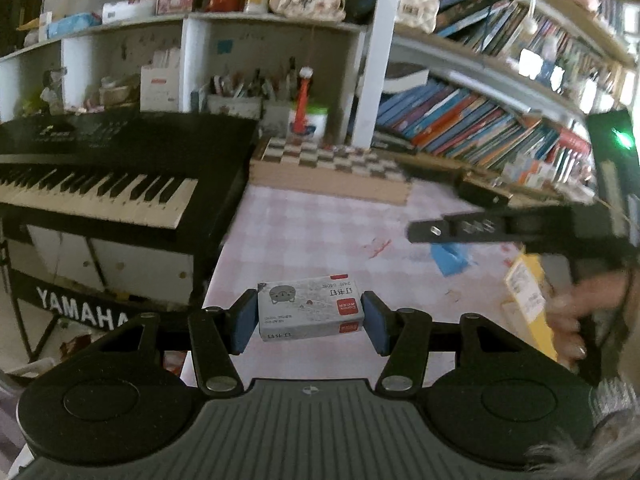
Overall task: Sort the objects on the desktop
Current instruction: 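Carry the white box and blue object with both tools toward the yellow box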
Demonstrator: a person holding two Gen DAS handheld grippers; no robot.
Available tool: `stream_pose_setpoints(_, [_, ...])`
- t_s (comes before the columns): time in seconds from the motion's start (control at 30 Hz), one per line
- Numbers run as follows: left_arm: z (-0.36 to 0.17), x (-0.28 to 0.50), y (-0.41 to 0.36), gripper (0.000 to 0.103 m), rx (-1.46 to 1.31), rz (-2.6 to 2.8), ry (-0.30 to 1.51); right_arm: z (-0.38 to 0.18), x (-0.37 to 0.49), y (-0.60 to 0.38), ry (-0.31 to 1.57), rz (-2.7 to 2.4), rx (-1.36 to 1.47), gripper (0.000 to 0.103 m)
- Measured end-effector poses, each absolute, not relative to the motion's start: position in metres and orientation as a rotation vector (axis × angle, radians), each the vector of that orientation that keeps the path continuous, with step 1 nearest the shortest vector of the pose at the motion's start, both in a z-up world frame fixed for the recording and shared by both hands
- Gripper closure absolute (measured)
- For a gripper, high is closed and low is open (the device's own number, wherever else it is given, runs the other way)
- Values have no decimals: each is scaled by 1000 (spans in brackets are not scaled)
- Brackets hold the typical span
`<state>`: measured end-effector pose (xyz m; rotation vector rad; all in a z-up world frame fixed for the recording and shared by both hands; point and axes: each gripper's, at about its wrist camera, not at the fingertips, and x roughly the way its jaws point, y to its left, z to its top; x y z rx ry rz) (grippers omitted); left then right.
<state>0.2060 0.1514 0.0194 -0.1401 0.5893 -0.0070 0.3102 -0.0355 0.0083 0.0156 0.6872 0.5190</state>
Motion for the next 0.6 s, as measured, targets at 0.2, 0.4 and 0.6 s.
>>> stream_pose_setpoints(0.2, [26, 186, 148, 51, -149, -55, 558, 19, 270, -65, 690, 454, 66, 75])
stream_pose_setpoints(0.4, [24, 164, 147, 51, -158, -91, 559, 17, 230, -70, 715, 438, 66, 75])
stream_pose_setpoints(0.6, [24, 136, 147, 51, -151, -124, 561, 18, 195, -68, 721, 427, 64, 75])
